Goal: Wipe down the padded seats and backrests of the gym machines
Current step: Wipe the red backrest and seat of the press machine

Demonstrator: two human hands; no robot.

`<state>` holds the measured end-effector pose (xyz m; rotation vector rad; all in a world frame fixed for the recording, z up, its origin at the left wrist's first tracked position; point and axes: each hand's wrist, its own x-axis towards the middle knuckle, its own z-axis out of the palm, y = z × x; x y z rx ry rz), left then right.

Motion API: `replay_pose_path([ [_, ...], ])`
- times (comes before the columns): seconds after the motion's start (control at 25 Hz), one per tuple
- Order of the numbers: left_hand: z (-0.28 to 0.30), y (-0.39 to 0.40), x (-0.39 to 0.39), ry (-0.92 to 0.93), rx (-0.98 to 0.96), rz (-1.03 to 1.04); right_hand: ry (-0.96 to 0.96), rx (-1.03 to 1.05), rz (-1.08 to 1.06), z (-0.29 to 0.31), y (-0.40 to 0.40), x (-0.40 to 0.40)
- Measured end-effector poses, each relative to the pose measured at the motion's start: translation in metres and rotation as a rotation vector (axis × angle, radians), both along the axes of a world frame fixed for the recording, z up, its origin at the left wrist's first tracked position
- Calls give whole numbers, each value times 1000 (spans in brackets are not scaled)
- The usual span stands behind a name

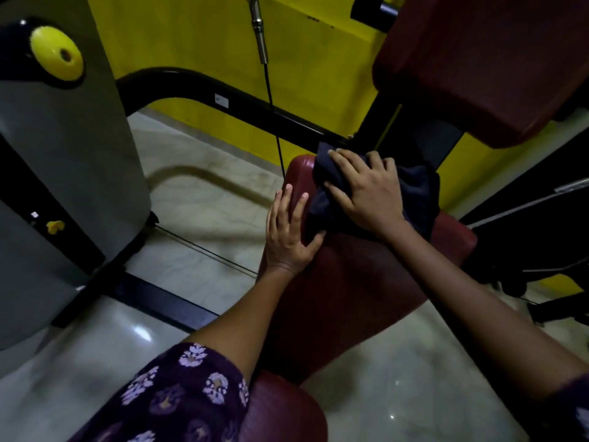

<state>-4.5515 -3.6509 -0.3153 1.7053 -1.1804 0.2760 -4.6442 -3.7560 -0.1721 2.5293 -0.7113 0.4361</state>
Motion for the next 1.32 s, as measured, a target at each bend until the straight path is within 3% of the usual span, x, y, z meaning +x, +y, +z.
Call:
replay_pose_path([
  [0.16, -1, 12, -6, 87, 75, -2, 17, -33, 105, -12, 5, -14],
  [0.32, -29, 45, -36, 277, 171, 41, 240, -189, 359, -13, -2, -34],
  [0.52, -56, 64, -68, 613, 347, 111, 50, -86, 182, -18, 14, -4],
  [0.76, -89, 74, -72, 671, 383, 96, 324, -365, 611, -68, 34, -3],
  [0.8, -89, 73, -72, 676, 381, 88, 310, -371, 594, -61, 29, 0],
  [0.96, -98, 75, -68, 675, 334, 56, -48, -343, 273, -55, 30, 5],
  [1.0, -103, 76, -66, 677, 341, 53, -39, -377, 292, -68, 37, 4],
  [1.16, -121, 77, -67, 718, 323, 91, 291, -445, 634, -122, 63, -5],
  [1.24, -125, 77, -70, 741, 319, 76, 222, -404, 612, -105, 53, -6],
  [1.32, -130, 81, -72, 736, 350, 48, 9, -341, 403, -81, 42, -10],
])
